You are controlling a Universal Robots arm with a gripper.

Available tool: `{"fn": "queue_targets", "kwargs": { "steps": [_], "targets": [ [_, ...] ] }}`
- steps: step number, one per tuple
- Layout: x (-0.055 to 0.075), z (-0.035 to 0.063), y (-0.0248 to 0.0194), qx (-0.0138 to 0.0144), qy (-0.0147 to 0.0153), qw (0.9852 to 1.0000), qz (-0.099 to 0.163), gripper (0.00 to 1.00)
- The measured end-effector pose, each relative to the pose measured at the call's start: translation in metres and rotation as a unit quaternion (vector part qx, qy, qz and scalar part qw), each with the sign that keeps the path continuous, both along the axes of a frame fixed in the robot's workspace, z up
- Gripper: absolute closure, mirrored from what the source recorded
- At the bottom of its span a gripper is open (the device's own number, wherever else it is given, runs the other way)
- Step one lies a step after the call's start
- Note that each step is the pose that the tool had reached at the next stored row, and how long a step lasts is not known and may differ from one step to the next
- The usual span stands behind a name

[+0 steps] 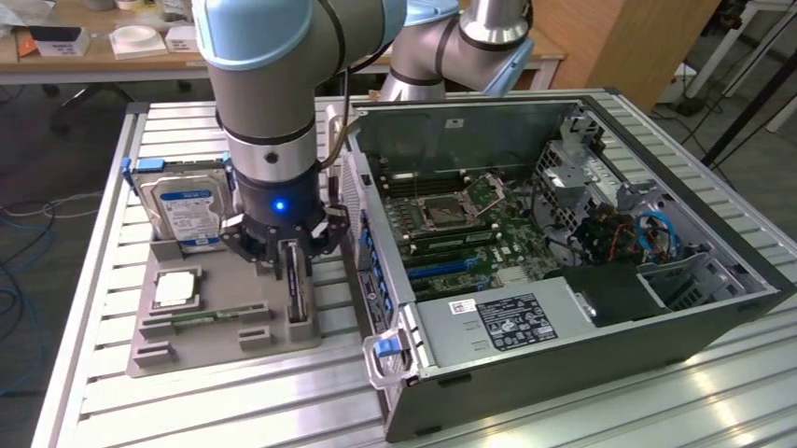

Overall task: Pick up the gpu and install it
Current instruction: 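Pick up the gpu and move the gpu toward the slot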

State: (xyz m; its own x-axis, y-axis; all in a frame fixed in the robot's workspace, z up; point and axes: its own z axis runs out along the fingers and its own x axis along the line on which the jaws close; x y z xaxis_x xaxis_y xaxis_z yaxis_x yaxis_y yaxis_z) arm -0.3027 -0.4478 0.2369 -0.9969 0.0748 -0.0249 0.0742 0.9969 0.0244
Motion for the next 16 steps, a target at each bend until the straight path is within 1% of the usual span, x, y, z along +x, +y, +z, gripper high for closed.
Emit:
{"fn": "queue_targets", "kwargs": {
  "steps": [1, 2, 14, 15, 16],
  "targets": [
    [0.0, 0.0, 0.0, 0.0, 0.0, 1.0, 0.0, 0.54],
    [0.0, 0.0, 0.0, 0.0, 0.0, 1.0, 0.0, 0.61],
    [0.0, 0.0, 0.0, 0.0, 0.0, 1.0, 0.0, 0.62],
    [0.0, 0.0, 0.0, 0.0, 0.0, 1.0, 0.0, 0.69],
    [0.0, 0.0, 0.0, 0.0, 0.0, 1.0, 0.0, 0.69]
  ]
}}
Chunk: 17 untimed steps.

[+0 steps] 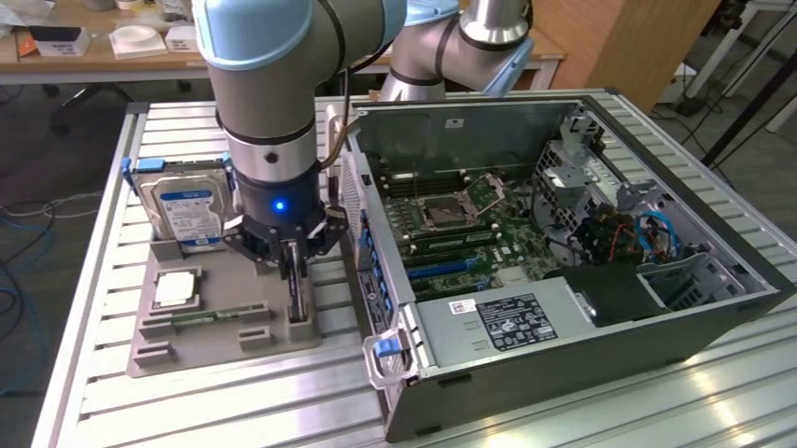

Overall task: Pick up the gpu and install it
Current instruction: 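Pick up the gpu and move the gpu toward the slot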

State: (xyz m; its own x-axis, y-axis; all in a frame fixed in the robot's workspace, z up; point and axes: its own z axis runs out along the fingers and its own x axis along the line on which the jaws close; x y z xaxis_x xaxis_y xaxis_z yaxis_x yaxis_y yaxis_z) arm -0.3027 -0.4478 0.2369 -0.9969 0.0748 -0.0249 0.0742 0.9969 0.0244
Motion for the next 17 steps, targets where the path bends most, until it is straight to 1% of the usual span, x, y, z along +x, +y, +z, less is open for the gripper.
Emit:
{"fn": "queue_targets", "kwargs": {
  "steps": [6, 8, 9, 17],
  "targets": [
    [0.0, 0.0, 0.0, 0.0, 0.0, 1.0, 0.0, 0.69],
    [0.0, 0.0, 0.0, 0.0, 0.0001, 1.0, 0.0, 0.71],
    [0.0, 0.0, 0.0, 0.0, 0.0001, 1.0, 0.0, 0.74],
    [0.0, 0.0, 0.0, 0.0, 0.0, 1.0, 0.0, 0.74]
  ]
}}
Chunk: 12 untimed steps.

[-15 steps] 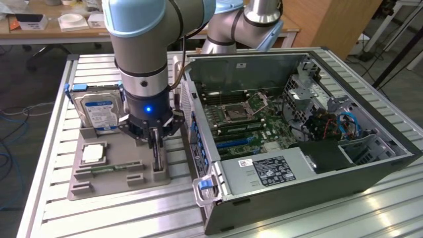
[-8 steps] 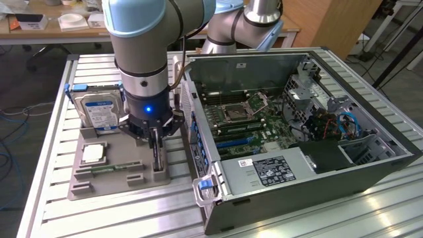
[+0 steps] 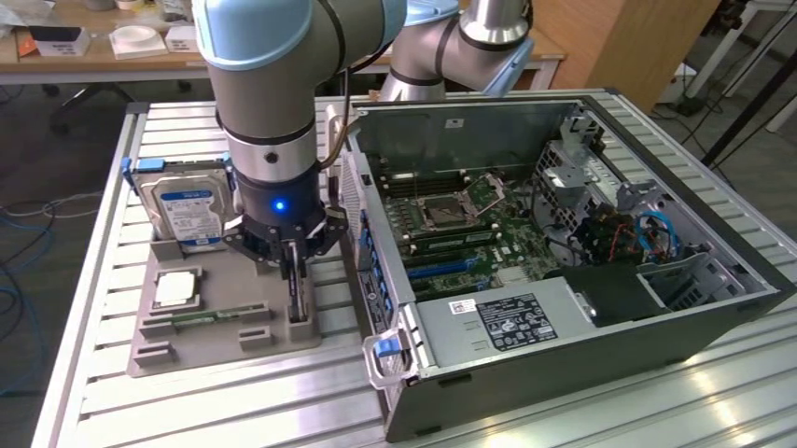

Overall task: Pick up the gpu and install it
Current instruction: 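Pick up the gpu and move the gpu toward the slot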

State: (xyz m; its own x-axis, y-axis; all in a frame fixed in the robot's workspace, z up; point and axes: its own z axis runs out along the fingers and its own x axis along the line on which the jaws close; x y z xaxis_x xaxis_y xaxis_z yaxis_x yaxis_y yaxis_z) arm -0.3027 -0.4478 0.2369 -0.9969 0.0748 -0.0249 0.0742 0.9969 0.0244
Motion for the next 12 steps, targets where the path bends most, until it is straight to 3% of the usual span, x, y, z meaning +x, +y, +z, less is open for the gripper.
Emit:
{"fn": "queue_targets", "kwargs": {
  "steps": [12],
  "targets": [
    [0.0, 0.0, 0.0, 0.0, 0.0, 1.0, 0.0, 0.74]
  ]
}}
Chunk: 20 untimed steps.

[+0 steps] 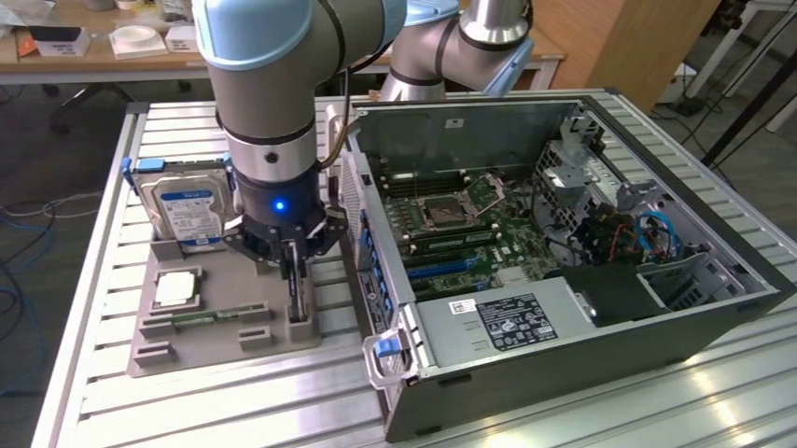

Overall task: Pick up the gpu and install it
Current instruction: 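Pick up the gpu and move the gpu toward the slot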

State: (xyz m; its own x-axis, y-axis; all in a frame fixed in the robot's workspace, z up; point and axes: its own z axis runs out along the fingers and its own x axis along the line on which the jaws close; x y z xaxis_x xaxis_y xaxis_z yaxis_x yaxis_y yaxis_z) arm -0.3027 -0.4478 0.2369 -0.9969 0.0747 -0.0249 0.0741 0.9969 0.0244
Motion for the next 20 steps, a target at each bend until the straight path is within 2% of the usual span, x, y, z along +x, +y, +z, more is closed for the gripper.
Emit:
{"fn": "queue_targets", "kwargs": {
  "steps": [12, 20],
  "targets": [
    [0.0, 0.0019, 0.0, 0.0, 0.0, 1.0, 0.0, 0.74],
    [0.0, 0.0209, 0.0, 0.0, 0.0, 1.0, 0.0, 0.74]
  ]
}}
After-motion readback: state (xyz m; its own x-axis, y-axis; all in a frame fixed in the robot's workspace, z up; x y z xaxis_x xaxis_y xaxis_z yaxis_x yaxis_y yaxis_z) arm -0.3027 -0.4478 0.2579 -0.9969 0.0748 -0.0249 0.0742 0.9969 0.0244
